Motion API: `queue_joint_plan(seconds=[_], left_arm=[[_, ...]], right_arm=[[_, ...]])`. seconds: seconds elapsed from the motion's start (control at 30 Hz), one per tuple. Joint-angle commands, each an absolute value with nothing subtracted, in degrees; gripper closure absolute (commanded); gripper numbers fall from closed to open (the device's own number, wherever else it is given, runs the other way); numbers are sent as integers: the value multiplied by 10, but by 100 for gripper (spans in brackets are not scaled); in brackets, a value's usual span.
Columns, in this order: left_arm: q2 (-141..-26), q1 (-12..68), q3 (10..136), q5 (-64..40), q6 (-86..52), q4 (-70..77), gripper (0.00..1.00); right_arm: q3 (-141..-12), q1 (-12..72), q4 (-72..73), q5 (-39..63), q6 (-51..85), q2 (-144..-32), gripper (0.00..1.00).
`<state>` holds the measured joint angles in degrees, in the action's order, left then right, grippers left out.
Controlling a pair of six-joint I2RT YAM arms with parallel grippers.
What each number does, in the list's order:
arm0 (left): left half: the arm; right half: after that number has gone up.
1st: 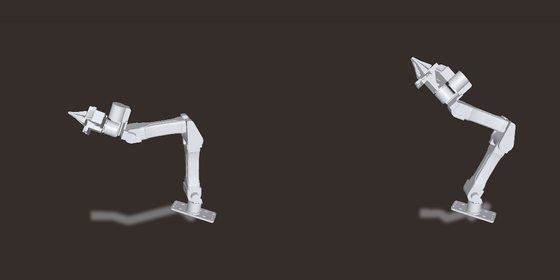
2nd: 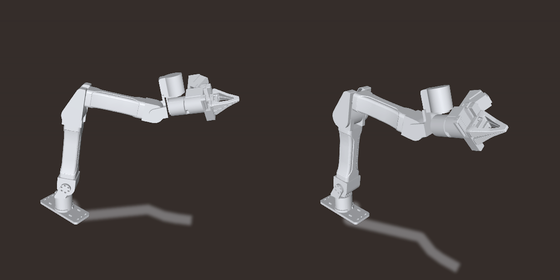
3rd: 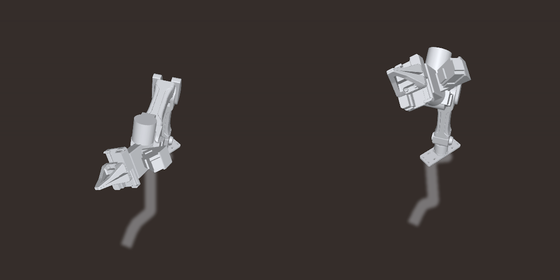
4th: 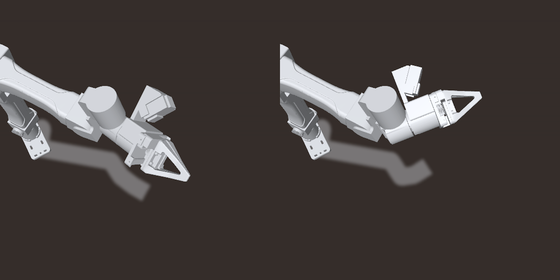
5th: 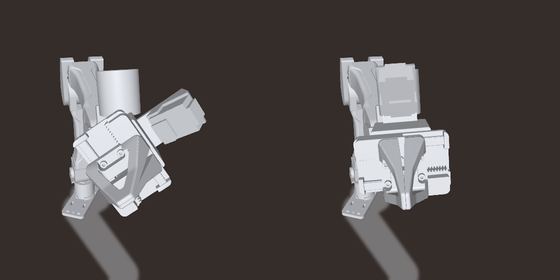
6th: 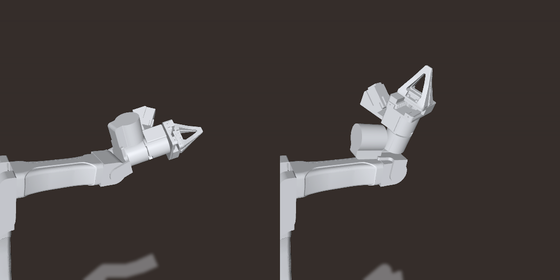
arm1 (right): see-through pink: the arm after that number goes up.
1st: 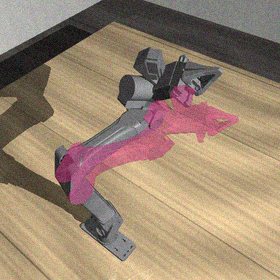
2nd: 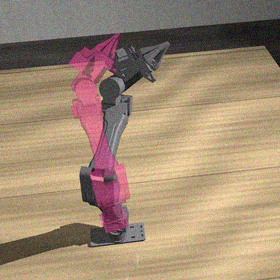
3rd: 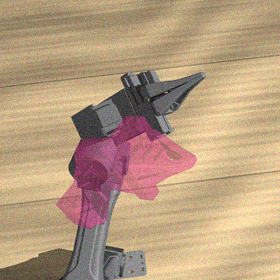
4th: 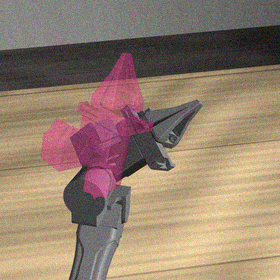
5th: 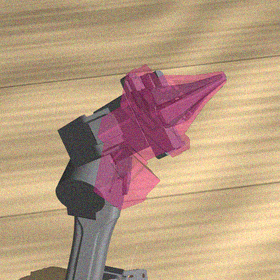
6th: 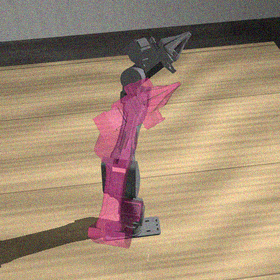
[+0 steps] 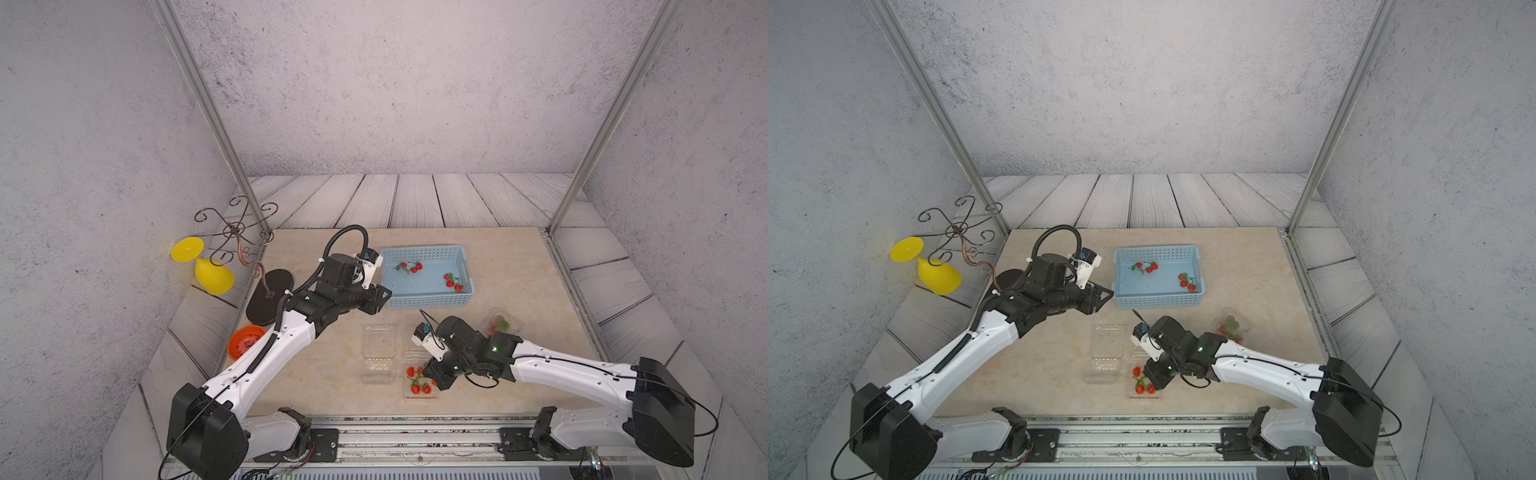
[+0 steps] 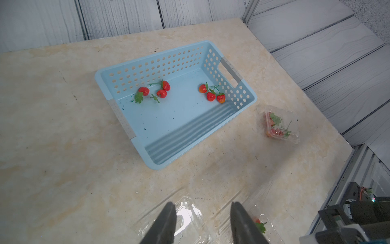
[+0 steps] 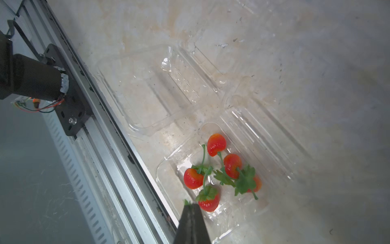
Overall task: Pack strawberries into containers
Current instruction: Place the strawberry in the packing box.
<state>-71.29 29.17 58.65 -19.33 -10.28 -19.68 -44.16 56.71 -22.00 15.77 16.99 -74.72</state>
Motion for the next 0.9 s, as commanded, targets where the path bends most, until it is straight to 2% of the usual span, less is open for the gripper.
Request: queue_joint_plan(seconds=[0.0,0.43,0.47,0.5,0.87], left_arm=[[-705,297,569,-184,-116,-184,54],[-676,299,550,-167,-116,-191,54],[-676,299,548,-169,-117,-191,54],[-676,299,548,-169,-118,-190,54],[-665,299,540,-164,-116,-184,54]], right_arm=[[-434,570,-193,167,166,-781,99],[-453,570,-187,163,166,-774,99],[-452,570,-189,164,219,-776,24],[-450,570,-188,164,236,-777,1],[-459,570,-200,149,238,-777,1]])
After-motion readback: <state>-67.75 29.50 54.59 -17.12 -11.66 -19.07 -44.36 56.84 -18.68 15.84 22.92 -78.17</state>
